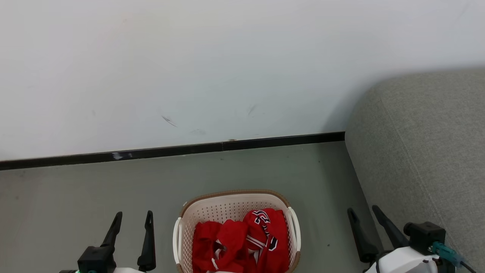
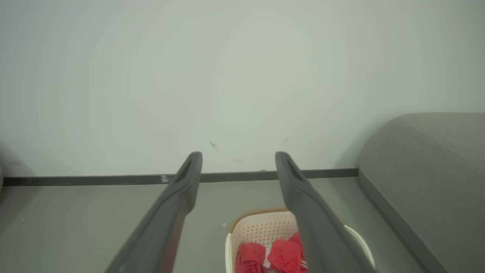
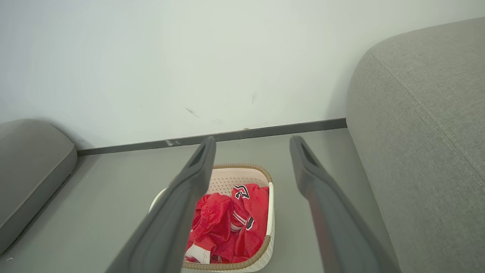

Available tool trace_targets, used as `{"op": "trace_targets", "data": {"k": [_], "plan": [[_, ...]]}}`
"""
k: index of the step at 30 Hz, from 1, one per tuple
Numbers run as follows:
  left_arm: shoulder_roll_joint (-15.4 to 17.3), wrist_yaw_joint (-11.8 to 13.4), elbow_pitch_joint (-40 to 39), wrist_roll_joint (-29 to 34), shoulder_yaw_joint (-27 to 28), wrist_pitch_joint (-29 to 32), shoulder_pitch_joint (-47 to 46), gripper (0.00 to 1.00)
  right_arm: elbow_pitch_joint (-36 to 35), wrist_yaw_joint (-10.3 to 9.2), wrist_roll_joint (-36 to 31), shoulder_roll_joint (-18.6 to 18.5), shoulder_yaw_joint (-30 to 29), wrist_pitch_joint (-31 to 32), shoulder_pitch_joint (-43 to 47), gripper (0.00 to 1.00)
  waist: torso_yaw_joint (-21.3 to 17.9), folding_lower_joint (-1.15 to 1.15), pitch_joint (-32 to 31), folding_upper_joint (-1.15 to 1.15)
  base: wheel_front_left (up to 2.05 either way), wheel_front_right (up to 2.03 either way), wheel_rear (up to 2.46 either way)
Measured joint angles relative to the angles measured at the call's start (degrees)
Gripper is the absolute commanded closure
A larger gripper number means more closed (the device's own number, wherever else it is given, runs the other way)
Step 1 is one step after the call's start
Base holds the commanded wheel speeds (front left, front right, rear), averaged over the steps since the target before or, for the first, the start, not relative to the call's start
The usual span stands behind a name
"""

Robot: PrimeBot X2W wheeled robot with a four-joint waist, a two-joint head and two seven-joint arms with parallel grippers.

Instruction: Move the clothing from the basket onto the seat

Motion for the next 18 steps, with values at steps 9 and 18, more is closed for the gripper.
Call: {"op": "trace_targets", "data": {"k": [9, 18], "plan": [[0.1, 1.2, 0.2, 5.8, -0.6, -1.7, 0.5, 0.00, -0.5, 0.01, -7.2, 0.2, 0.4, -1.6, 0.0, 0.00, 0.1, 0.00, -0.4, 0.00, 0.00, 0.00, 0.00], [0.0, 1.5, 0.3, 6.8, -0.5, -2.0, 0.9, 0.00, -0.9, 0.01, -9.0, 0.3, 0.9, -1.9, 0.0, 0.00, 0.2, -0.01, -0.4, 0.00, 0.00, 0.00, 0.00]]}}
